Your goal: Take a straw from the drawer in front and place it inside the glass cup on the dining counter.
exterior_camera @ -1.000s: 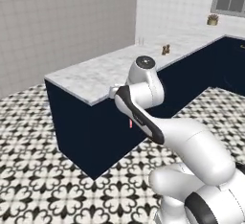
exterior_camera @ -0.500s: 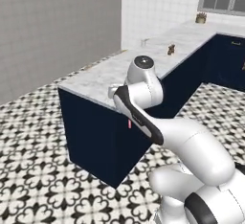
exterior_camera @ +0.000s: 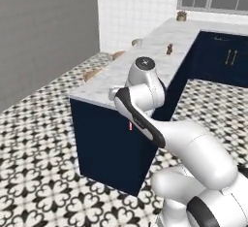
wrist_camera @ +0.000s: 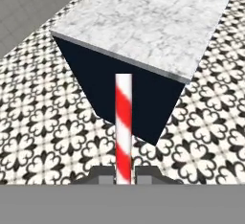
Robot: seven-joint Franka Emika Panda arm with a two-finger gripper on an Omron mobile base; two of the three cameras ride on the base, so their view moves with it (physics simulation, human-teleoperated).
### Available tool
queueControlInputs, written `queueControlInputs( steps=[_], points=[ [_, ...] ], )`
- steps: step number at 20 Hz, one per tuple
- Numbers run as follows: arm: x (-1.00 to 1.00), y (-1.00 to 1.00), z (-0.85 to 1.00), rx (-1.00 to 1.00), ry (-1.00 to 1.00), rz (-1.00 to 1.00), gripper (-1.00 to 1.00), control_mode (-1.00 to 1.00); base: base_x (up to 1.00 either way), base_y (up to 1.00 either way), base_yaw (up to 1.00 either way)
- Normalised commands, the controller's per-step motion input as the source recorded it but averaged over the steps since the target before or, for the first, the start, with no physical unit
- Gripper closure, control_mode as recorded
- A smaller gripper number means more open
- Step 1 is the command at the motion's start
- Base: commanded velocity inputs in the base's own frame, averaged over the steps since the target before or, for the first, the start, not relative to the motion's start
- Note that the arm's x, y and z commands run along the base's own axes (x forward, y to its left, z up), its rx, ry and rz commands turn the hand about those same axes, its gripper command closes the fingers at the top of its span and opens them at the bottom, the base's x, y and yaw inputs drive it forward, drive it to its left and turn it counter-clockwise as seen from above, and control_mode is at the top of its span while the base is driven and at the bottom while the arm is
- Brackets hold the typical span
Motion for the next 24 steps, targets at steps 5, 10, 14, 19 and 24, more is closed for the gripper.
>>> queueControlInputs(
  steps=[5,10,14,19,24],
  points=[
    [0.00,0.00,0.00,0.00,0.00,0.00,1.00,1.00,0.15,1.00,-0.37],
    [0.00,0.00,0.00,0.00,0.00,0.00,1.00,1.00,0.11,1.00,-0.37],
    [0.00,0.00,0.00,0.00,0.00,0.00,1.00,1.00,0.07,1.00,-0.37],
    [0.00,0.00,0.00,0.00,0.00,0.00,1.00,1.00,0.08,1.00,-0.38],
    [0.00,0.00,0.00,0.00,0.00,0.00,1.00,1.00,0.09,1.00,-0.39]
  ],
)
